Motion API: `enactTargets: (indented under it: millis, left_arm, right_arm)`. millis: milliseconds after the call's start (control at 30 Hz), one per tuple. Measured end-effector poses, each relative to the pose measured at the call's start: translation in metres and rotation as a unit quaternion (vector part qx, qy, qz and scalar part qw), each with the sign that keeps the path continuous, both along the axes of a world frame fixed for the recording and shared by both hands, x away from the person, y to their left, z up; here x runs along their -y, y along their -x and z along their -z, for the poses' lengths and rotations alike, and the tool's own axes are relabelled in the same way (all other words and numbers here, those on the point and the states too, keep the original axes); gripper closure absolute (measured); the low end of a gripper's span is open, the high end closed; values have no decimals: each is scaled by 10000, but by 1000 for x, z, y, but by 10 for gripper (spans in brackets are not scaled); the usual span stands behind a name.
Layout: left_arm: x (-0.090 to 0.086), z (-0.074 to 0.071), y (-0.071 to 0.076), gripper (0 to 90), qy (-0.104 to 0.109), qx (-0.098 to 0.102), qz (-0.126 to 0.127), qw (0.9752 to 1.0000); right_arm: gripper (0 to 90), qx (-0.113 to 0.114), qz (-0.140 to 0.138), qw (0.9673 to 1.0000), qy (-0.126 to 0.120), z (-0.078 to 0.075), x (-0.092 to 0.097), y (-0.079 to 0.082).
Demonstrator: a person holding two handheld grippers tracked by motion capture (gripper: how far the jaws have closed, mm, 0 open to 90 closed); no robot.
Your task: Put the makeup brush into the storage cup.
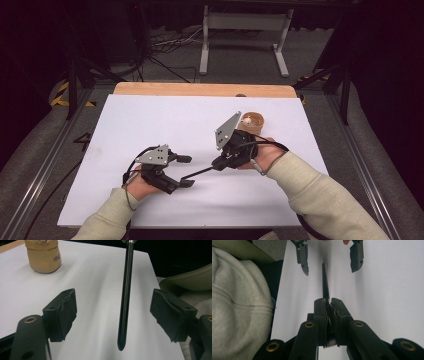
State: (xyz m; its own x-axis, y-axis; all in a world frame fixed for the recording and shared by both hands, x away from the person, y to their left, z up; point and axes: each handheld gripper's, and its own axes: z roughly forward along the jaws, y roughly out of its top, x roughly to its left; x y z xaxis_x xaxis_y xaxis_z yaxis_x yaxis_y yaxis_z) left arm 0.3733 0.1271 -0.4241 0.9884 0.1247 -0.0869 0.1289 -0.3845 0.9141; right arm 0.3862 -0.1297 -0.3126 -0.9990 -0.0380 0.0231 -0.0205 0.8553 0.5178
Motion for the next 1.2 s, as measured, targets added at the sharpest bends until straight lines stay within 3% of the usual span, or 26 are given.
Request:
enactTargets:
  millis: [467,767,833,1100,1200]
  left_arm:
    - [9,0,-2,279,-339,-67,-45,9994]
    - [11,1,-1,448,-500,-7,80,9987]
    - [12,1,0,461,-547,77,99,9984]
    - [14,2,1,529,-640,96,199,9977]
    - [13,2,1,609,-656,110,218,9975]
  right_arm:
    - [831,-100,-102,9970,762,-11,-22,-7]
    - [831,-176,-222,9952,938,-13,-32,-10]
    - [831,-217,-230,9946,991,-14,-33,-11]
    - [831,-284,-266,9933,1088,-14,-35,-13]
    - [832,-300,-299,9930,1098,-13,-37,-15]
